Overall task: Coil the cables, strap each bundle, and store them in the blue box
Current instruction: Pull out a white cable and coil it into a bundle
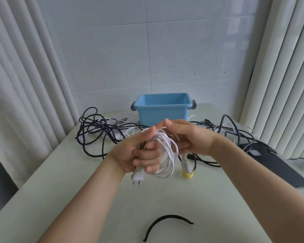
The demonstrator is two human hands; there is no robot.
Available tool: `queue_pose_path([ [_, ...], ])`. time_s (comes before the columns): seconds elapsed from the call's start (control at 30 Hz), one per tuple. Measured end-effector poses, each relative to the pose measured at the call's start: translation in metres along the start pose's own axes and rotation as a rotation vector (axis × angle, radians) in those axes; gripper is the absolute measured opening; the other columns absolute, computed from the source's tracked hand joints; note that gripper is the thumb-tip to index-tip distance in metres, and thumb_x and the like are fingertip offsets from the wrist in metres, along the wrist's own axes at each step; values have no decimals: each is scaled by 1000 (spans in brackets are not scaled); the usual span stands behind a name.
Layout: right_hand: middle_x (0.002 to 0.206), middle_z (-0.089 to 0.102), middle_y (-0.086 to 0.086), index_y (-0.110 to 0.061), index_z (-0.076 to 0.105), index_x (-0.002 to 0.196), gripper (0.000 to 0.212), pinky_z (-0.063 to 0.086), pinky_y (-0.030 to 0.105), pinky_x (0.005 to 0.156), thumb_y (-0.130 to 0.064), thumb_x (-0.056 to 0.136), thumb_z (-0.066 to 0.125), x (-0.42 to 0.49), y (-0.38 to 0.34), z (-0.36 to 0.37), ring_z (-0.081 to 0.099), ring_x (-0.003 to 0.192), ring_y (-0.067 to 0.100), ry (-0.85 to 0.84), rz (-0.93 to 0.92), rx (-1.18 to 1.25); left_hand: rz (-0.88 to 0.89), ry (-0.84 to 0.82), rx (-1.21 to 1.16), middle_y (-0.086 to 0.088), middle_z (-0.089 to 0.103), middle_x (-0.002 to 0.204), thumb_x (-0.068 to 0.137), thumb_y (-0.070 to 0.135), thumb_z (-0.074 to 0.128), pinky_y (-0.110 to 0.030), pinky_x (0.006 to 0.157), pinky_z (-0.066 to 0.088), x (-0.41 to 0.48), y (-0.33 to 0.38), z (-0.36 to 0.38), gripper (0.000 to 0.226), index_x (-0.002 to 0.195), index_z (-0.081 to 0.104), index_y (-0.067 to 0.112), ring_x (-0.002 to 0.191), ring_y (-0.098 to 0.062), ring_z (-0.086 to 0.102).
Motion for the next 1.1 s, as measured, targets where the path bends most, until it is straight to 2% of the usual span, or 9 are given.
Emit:
queue_pose_path([
  [0.07,64,54,-15,-4,62,112,62,22,24,48,-60,91,46,-4,-4,-6,16,56,17,42,1,-89,26,192,7,12,28,45,97,49,57,-23,61,48,-4,5,-21,37,75,63,20,39,-9,28],
  [0.17,73,51,4,-11,63,102,59,32,26,50,-67,81,63,-3,-8,-4,31,59,21,60,-10,-342,76,437,29,12,28,39,89,48,67,-23,56,48,-8,9,-41,38,67,58,19,34,-4,31],
  [0.23,76,52,12,-4,61,104,53,38,29,49,-50,81,76,1,-6,-6,42,61,22,111,2,-502,91,592,49,12,30,37,91,46,58,-24,54,50,-8,11,-48,41,61,56,19,33,-4,33],
  [0.33,72,58,9,1,63,101,32,44,31,50,-26,88,76,5,-4,-11,50,57,20,174,15,-503,110,769,100,9,32,40,88,44,59,-26,56,52,-14,17,-59,39,60,55,18,36,-8,36],
  [0.47,69,60,9,2,64,95,29,47,31,51,-26,93,70,5,-2,-25,55,56,20,295,3,-442,154,834,152,5,43,51,85,37,73,-28,64,50,-19,24,-73,28,70,61,16,51,-13,46],
  [0.6,67,54,11,7,62,91,30,44,27,46,-23,94,67,7,3,-38,50,53,19,421,-19,-310,172,954,310,4,51,61,82,42,72,-25,56,50,-22,31,-76,26,87,67,17,61,-15,53],
  [0.73,71,58,11,8,63,97,31,43,27,48,-22,96,65,11,9,-36,53,56,18,460,-37,-223,232,1090,293,6,37,51,90,39,71,-27,55,42,-23,34,-74,33,69,56,19,49,-13,37],
  [0.9,94,72,16,3,66,107,26,52,41,71,-19,94,65,19,20,-16,66,80,30,412,-44,-103,416,1087,70,9,21,48,97,28,60,-19,40,22,-17,34,-71,42,62,38,22,42,-8,18],
  [1.1,100,68,17,-8,71,103,20,55,50,87,-23,98,59,23,42,3,64,90,31,387,81,206,607,1198,-63,9,22,46,99,26,56,-22,45,20,-26,34,-72,44,62,33,23,42,-8,19],
])
Point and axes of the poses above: each hand's wrist, its own x-axis towards the middle knuckle, its own z-axis out of the palm, y = z × x, the point moved 8 cm from there along x, towards the middle knuckle
